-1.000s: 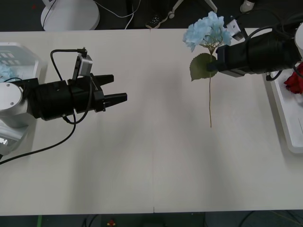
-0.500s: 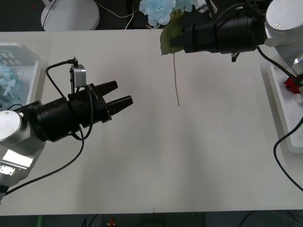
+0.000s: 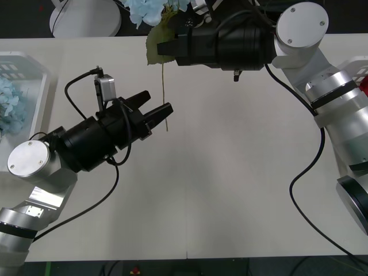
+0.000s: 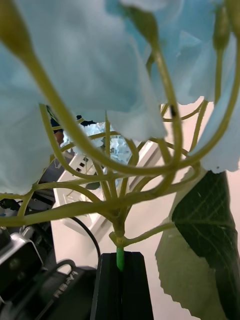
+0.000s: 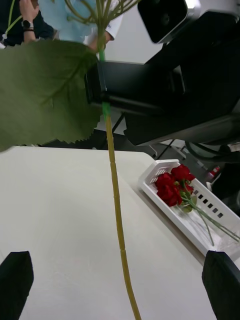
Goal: Put the red flowers into the right box and the blue flowers into the left box
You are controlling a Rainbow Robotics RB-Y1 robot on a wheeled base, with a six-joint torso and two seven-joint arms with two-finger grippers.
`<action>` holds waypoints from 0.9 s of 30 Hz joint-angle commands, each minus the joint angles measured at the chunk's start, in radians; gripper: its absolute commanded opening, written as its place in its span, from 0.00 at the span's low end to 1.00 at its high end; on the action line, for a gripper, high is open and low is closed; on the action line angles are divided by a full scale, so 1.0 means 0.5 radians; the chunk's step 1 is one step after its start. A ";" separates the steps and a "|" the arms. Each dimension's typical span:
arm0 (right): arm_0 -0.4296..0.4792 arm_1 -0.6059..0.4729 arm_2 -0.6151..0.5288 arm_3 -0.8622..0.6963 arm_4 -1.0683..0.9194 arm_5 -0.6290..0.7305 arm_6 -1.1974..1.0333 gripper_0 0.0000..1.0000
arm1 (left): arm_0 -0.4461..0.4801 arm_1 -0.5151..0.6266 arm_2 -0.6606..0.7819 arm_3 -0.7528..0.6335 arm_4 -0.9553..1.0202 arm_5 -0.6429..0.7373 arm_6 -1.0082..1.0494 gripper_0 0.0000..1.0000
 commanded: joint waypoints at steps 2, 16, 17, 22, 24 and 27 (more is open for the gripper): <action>-0.115 0.089 -0.022 -0.021 -0.030 -0.056 0.052 0.00 | -0.054 -0.053 -0.165 -0.080 -0.087 -0.162 -0.047 0.62; -0.115 0.089 0.030 -0.021 -0.055 -0.117 0.071 0.00 | -0.057 -0.053 -0.168 -0.077 -0.075 -0.168 -0.047 0.00; -0.115 0.089 0.030 -0.021 -0.055 -0.117 0.071 0.00 | -0.060 -0.053 -0.165 -0.074 -0.072 -0.168 -0.047 0.00; -0.115 0.080 0.030 -0.021 -0.061 -0.117 0.061 0.14 | -0.066 -0.053 -0.144 -0.074 -0.041 -0.168 -0.047 0.00; -0.115 0.074 0.030 -0.021 -0.064 -0.123 0.055 0.53 | -0.066 -0.050 -0.137 -0.074 -0.038 -0.168 -0.047 0.00; -0.112 0.037 0.030 -0.021 -0.079 -0.139 0.034 0.90 | -0.066 -0.044 -0.119 -0.074 -0.029 -0.168 -0.047 0.00</action>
